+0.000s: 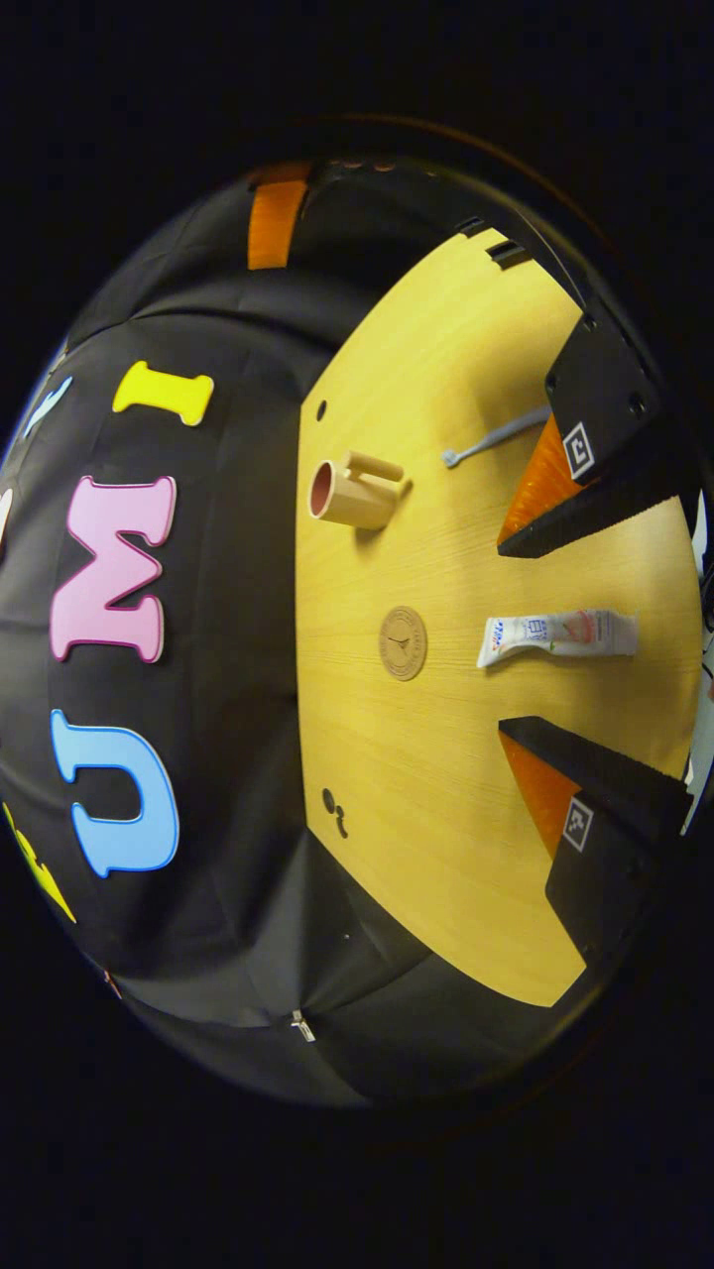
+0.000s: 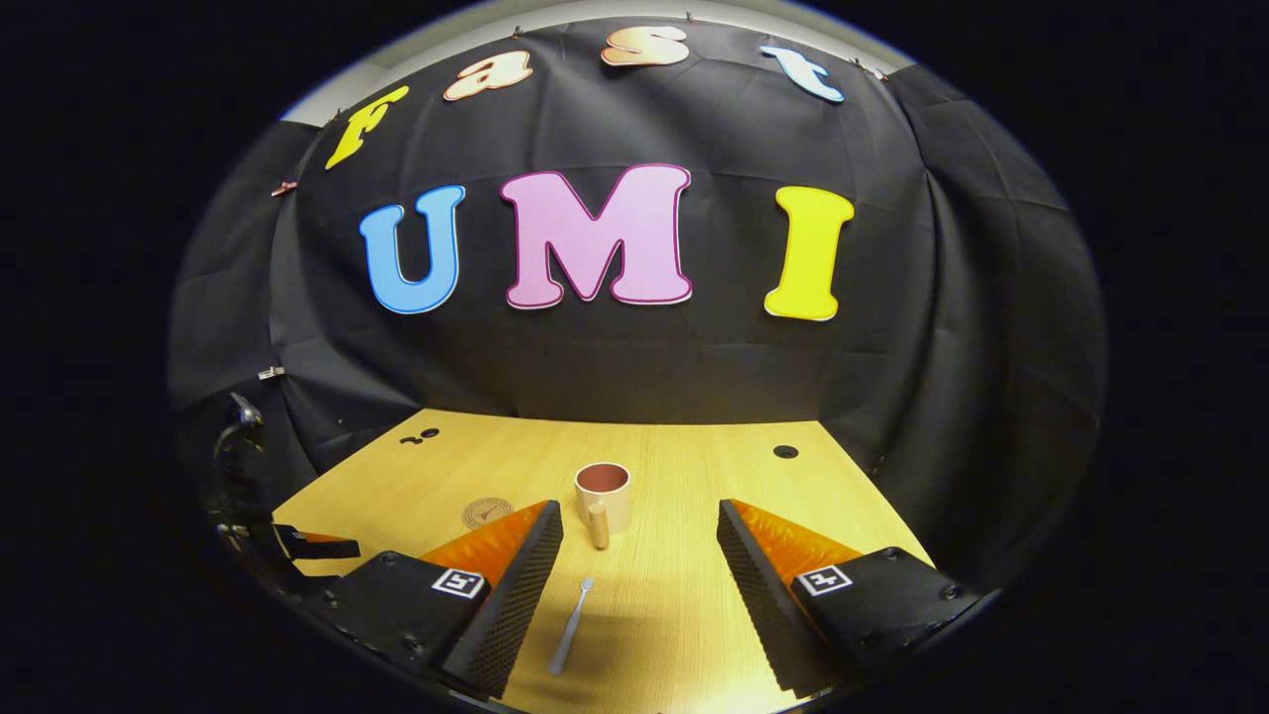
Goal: Put the toothbrush and toothpaste on the desktop into the cup, then pick up the cup and place it on the coaster on the desktop.
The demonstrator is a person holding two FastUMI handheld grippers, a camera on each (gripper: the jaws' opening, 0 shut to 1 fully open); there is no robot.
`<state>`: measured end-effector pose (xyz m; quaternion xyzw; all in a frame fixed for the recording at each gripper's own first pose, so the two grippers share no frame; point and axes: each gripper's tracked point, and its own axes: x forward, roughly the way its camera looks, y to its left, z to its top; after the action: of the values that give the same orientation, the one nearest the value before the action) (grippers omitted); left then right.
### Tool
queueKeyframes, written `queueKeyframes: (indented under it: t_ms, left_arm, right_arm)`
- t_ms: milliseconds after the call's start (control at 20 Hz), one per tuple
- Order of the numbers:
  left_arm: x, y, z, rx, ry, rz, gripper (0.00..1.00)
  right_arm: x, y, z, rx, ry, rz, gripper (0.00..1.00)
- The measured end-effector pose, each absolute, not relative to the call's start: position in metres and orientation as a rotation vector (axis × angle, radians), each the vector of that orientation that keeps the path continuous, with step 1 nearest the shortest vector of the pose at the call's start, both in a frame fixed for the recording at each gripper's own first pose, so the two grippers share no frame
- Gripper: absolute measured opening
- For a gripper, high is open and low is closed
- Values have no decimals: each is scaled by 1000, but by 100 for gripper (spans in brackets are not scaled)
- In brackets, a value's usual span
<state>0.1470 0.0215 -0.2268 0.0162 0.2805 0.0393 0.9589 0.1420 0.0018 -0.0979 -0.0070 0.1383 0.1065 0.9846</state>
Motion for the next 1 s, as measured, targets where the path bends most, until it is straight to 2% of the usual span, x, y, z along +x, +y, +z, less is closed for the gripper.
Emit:
queueKeyframes:
  t_ms: [200,400,550,800,850,900,950,1000]
  left_arm:
    - [154,20,-277,49,709,63,100]
    - [164,19,-300,31,768,92,98]
    - [170,23,-312,7,801,125,89]
    - [175,22,-318,2,829,101,82]
    - [177,19,-320,15,836,79,75]
    - [174,16,-319,37,855,53,74]
    - [174,13,-319,51,863,20,54]
    - [174,11,-319,65,871,9,47]
  right_arm:
    - [163,-1,-112,-15,316,252,97]
    - [177,3,-129,-6,355,315,97]
    - [183,-1,-140,20,398,327,97]
    - [186,-9,-148,19,425,293,98]
    - [184,-9,-153,21,441,286,98]
    - [181,-6,-158,27,460,285,98]
    - [180,-3,-164,28,479,278,98]
    - [178,0,-171,32,509,278,98]
